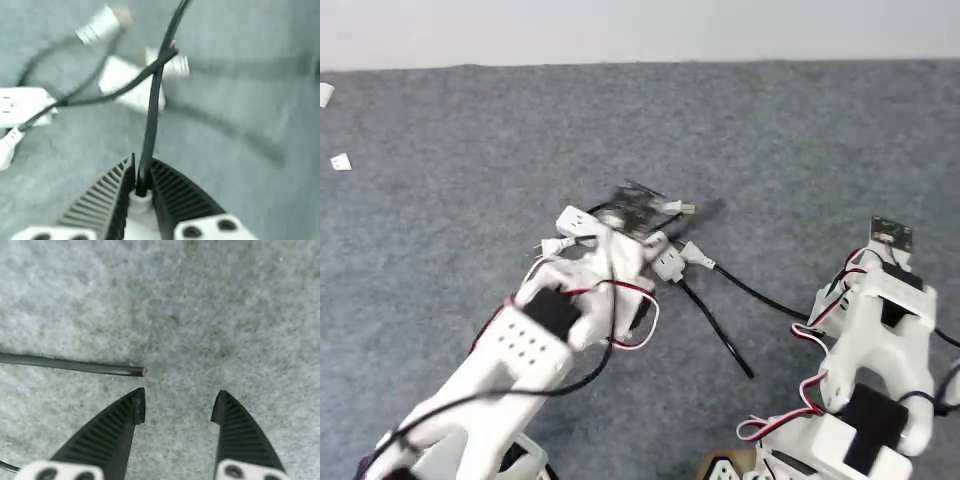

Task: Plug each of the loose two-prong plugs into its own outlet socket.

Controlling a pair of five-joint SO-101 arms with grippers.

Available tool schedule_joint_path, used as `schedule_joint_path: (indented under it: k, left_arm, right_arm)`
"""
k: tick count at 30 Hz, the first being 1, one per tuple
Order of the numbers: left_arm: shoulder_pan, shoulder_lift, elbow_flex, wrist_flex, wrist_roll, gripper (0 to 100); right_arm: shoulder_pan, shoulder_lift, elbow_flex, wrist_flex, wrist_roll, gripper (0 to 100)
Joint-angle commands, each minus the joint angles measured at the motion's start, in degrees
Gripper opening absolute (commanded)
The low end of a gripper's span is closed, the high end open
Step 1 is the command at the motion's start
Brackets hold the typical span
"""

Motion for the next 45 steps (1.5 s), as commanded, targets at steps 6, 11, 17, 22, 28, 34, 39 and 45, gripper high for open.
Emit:
schedule_joint_path:
  k: [6, 11, 17, 22, 28, 34, 39, 45]
  left_arm:
    - [-5.8, -14.5, 32.7, -52.1, 3.1, 1]
    - [1.2, -20.4, 46.4, -58.5, -8.0, 1]
    - [-4.7, -25.1, 46.4, -55.5, -5.8, 2]
    - [-12.8, -25.1, 46.4, -49.9, -3.8, 2]
    - [-13.9, -24.9, 46.4, -41.5, -3.8, 2]
    - [-15.6, -25.1, 45.9, -38.9, -3.3, 21]
    - [-21.0, -25.1, 45.9, -39.1, 1.1, 28]
    - [-28.2, -25.1, 45.8, -39.1, 1.5, 28]
  right_arm:
    - [-0.6, -0.8, -0.4, -0.7, -0.6, 20.8]
    - [-0.6, -0.8, -0.4, -0.7, -0.6, 20.8]
    - [-0.7, -0.8, -0.4, -0.7, -0.4, 20.8]
    - [-0.7, -0.9, 0.3, -0.7, 0.9, 20.8]
    - [-0.7, -0.9, 0.3, -0.7, 0.9, 20.8]
    - [-0.7, -0.9, 0.4, -0.7, 0.9, 20.8]
    - [-0.7, -0.9, 0.4, -0.8, 0.9, 20.8]
    - [-0.7, -0.9, 0.5, -1.3, 1.0, 20.8]
